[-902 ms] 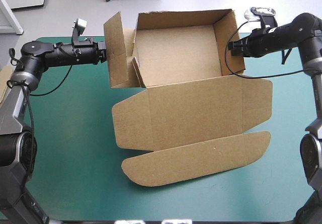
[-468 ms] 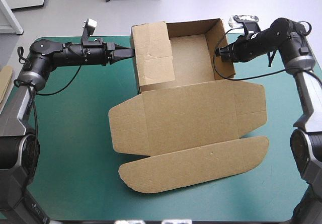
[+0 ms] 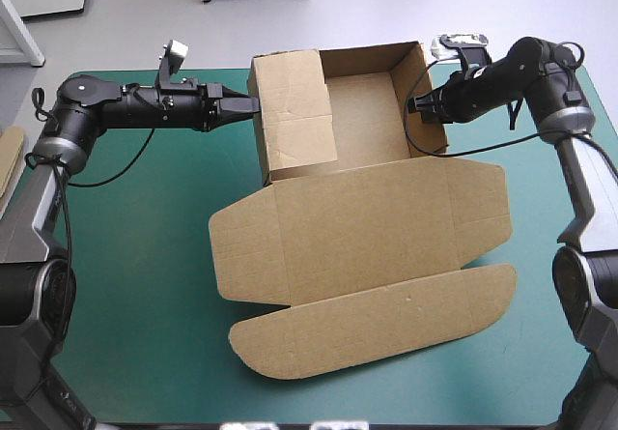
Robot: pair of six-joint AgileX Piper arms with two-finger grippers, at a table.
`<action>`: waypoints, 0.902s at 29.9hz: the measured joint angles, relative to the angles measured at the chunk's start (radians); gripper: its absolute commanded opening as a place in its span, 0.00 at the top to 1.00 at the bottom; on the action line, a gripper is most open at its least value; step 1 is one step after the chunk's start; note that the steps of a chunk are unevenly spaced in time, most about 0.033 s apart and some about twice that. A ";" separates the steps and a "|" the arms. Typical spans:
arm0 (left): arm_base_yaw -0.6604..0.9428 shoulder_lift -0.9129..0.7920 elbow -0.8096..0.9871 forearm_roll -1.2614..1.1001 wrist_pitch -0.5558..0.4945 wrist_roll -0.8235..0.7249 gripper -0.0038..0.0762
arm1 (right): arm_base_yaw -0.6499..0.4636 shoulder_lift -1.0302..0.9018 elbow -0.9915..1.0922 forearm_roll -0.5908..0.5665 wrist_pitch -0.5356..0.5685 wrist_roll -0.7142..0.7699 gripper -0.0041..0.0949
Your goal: Fold the box
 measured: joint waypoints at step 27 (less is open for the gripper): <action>-0.033 -0.001 -0.073 0.090 0.005 -0.094 0.31 | 0.032 0.001 0.000 -0.064 -0.014 0.072 0.96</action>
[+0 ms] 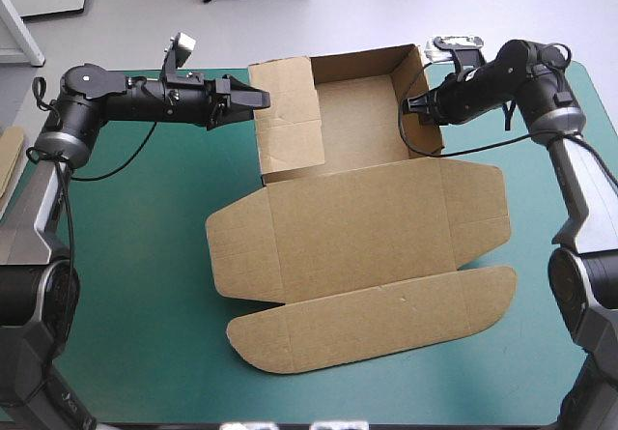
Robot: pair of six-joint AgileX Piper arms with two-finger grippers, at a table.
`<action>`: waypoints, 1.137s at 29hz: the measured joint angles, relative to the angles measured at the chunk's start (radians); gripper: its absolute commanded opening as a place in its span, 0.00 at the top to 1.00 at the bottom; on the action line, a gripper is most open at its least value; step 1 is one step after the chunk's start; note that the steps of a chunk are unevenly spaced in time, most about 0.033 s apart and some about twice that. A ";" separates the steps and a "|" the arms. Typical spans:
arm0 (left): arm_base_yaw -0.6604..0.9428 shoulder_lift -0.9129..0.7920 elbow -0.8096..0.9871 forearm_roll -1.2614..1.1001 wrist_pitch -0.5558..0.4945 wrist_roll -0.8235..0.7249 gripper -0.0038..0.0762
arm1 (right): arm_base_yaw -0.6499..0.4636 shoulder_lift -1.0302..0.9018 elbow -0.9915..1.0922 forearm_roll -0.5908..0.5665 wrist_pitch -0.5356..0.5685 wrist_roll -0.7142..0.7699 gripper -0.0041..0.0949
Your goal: Fold the box
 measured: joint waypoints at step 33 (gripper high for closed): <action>-0.278 0.000 -0.059 0.931 -0.264 -0.668 0.65 | 0.077 0.002 -0.067 -0.091 0.029 0.094 0.96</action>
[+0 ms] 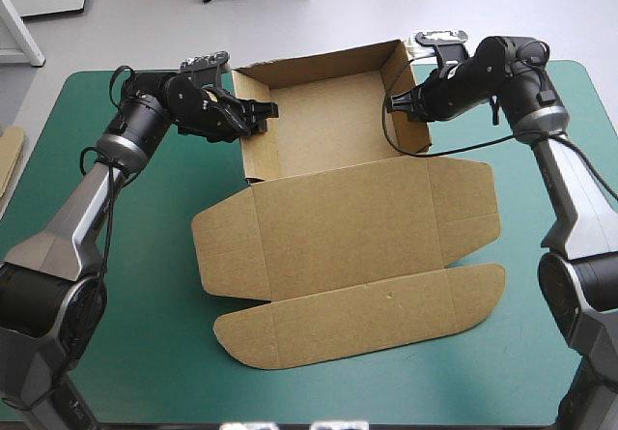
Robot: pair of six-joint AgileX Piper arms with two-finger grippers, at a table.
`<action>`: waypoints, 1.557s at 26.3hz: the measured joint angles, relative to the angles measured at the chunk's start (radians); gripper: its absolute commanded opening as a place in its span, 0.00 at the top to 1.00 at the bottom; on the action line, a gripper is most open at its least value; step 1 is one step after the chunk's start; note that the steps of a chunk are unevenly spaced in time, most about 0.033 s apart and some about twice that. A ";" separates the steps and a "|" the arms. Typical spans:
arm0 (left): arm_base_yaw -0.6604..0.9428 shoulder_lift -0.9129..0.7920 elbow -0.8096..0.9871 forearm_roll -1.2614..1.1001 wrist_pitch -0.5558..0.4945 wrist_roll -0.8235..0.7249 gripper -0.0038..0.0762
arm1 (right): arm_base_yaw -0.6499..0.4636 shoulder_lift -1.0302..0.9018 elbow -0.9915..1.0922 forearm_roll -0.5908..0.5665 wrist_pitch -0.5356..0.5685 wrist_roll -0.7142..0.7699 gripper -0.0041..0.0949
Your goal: Fold the box
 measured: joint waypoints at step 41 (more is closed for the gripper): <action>-0.097 0.228 -0.289 0.356 0.301 0.012 0.96 | 0.218 0.112 -0.006 -0.308 0.109 0.268 0.96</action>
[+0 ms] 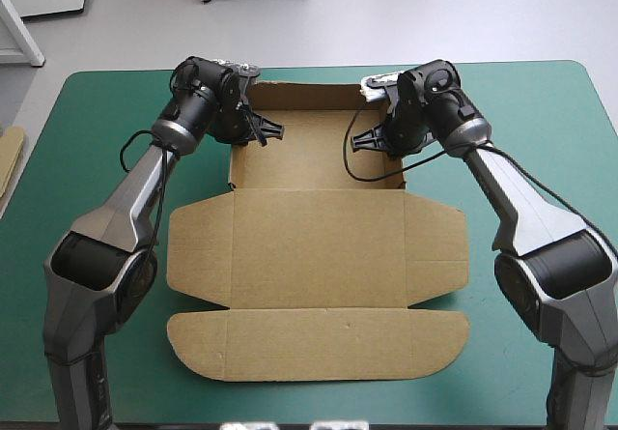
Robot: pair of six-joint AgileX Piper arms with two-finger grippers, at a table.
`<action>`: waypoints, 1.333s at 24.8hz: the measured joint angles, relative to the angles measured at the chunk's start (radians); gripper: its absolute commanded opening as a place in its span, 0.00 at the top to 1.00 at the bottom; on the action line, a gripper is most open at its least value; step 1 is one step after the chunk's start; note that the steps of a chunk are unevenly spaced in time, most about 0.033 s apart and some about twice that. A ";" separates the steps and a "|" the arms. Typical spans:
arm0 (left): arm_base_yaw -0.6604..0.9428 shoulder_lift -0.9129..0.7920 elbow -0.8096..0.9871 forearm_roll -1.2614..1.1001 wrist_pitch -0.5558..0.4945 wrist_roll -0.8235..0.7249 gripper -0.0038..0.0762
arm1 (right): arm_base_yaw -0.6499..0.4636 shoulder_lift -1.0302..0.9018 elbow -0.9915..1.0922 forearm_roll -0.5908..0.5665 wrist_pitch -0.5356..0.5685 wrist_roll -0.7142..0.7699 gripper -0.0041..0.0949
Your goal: Fold the box
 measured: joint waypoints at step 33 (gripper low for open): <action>0.024 0.160 -0.023 -0.149 -0.002 0.095 0.36 | 0.001 0.118 -0.048 -0.007 0.000 -0.025 0.35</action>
